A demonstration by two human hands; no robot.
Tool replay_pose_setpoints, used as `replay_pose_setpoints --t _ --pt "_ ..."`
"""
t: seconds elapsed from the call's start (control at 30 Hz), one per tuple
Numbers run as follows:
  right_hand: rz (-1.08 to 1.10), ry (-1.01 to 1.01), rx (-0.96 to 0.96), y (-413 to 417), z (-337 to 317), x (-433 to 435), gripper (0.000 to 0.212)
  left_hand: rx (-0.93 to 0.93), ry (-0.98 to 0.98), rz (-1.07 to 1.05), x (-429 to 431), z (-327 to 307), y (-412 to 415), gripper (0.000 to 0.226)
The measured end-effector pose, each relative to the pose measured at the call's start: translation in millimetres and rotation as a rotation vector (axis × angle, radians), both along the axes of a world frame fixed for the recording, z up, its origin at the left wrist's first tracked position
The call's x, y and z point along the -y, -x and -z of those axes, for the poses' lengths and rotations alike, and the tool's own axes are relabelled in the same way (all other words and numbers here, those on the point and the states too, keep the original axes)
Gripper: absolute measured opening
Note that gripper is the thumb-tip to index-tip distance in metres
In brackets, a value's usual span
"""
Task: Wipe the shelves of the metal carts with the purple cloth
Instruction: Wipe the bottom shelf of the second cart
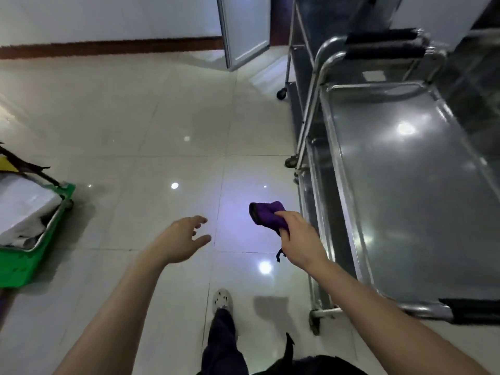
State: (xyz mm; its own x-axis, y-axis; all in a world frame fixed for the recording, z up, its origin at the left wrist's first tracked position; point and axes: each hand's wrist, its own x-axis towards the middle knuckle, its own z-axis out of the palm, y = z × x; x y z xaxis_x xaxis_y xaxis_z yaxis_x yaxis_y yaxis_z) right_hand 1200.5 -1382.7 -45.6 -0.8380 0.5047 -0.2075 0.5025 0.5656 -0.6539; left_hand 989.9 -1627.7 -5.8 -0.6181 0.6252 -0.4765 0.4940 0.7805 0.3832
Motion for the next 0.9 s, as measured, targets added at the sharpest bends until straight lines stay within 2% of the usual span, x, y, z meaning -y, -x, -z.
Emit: replay_pose_setpoints --t 0.2,0.4,0.53,0.7,0.83,0.9 --pt "0.278 -0.002 -0.016 64.2 -10.0 -10.4 0.047 0.123 -0.042 0.272 -120.0 2.7 113.3 0.050" --pt "0.490 -0.003 -0.087 119.3 -5.8 -27.5 0.048 0.398 -0.137 0.268 -242.5 3.7 154.7 0.049" --pt "0.612 -0.012 -0.139 166.2 17.5 -52.7 0.050 0.531 -0.116 0.266 -314.0 14.1 177.5 0.058" --pt "0.723 0.038 -0.138 223.1 45.8 -84.0 0.054 0.582 -0.148 0.206 -375.3 31.2 208.9 0.012" --pt "0.797 0.031 -0.141 257.0 56.5 -94.0 0.073 0.525 -0.142 0.262 -419.7 38.3 225.4 0.016" --pt "0.875 0.087 -0.137 269.3 60.3 -101.6 0.070 0.490 -0.118 0.386 -438.0 46.4 235.8 0.006"
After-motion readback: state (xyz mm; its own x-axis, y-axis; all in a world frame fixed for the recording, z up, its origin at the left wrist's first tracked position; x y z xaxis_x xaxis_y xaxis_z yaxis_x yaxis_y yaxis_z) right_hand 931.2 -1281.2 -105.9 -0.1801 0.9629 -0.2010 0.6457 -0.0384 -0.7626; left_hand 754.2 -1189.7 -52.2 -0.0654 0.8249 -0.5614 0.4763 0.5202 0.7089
